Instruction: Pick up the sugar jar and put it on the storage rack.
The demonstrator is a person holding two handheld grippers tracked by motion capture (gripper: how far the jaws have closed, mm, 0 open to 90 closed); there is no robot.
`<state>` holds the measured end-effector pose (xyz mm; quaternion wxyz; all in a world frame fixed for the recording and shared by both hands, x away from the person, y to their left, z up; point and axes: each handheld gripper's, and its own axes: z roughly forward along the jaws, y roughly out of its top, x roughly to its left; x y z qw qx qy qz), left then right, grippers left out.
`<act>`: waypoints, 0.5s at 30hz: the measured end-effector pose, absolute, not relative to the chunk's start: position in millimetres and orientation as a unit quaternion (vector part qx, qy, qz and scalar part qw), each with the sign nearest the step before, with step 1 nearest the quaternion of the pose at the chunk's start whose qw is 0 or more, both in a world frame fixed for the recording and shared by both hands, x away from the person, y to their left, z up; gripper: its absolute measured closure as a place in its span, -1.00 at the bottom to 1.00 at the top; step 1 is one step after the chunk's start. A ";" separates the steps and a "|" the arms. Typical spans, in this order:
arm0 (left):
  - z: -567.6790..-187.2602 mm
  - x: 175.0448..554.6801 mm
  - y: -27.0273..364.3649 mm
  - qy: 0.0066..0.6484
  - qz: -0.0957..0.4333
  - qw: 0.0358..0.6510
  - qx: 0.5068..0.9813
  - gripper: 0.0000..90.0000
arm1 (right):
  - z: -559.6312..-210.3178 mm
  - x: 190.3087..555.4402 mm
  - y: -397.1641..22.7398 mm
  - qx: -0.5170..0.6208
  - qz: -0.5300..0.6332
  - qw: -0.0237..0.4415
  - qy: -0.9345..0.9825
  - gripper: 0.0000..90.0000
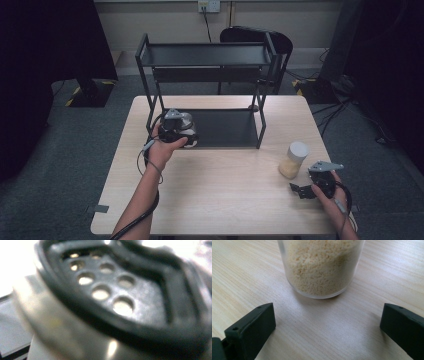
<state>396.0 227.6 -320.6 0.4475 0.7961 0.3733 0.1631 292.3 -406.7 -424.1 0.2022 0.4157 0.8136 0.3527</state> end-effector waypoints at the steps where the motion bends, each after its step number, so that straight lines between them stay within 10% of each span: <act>1: -316.9 398.1 228.2 0.372 0.164 0.445 0.798 -0.34 | -424.1 292.3 -406.7 0.416 0.353 0.202 0.814 -1.00; 15: -277.0 414.1 227.0 0.377 0.174 0.438 0.797 -0.34 | -424.1 292.3 -406.7 0.416 0.353 0.202 0.814 -1.00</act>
